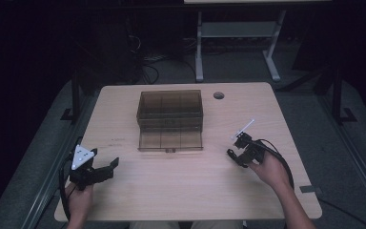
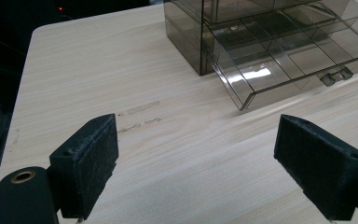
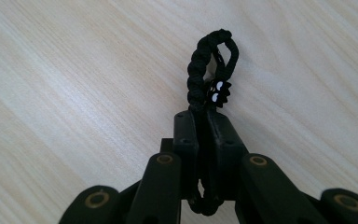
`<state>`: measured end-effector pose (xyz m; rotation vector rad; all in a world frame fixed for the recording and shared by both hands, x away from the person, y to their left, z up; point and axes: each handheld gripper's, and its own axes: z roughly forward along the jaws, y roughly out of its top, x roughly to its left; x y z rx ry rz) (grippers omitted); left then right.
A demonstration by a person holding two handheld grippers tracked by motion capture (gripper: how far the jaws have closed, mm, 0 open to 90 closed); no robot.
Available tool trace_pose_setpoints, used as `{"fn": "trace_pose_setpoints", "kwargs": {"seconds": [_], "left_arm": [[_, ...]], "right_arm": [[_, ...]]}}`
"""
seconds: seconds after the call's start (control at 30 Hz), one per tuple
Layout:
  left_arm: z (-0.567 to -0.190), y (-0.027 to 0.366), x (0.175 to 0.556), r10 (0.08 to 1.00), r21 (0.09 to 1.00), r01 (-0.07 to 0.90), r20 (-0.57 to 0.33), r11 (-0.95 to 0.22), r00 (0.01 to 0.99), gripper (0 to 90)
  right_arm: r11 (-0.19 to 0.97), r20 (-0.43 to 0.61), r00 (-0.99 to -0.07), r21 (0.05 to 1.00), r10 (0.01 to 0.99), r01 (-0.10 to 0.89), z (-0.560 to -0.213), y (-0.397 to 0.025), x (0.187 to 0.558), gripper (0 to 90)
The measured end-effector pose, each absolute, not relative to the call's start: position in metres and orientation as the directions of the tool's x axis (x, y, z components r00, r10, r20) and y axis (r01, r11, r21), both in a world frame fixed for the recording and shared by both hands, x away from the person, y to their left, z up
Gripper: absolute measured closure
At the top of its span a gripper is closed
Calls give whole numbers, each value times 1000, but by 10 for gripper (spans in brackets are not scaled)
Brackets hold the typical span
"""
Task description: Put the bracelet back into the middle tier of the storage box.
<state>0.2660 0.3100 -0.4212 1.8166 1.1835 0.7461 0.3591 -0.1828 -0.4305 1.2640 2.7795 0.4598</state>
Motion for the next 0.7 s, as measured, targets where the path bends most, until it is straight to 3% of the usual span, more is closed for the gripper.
{"fn": "trace_pose_setpoints", "kwargs": {"seconds": [0.7], "left_arm": [[-421, 310, 266, 924, 873, 437, 40, -217, 379, 133]], "right_arm": [[663, 36, -715, 345, 698, 664, -402, -160, 356, 825]]}}
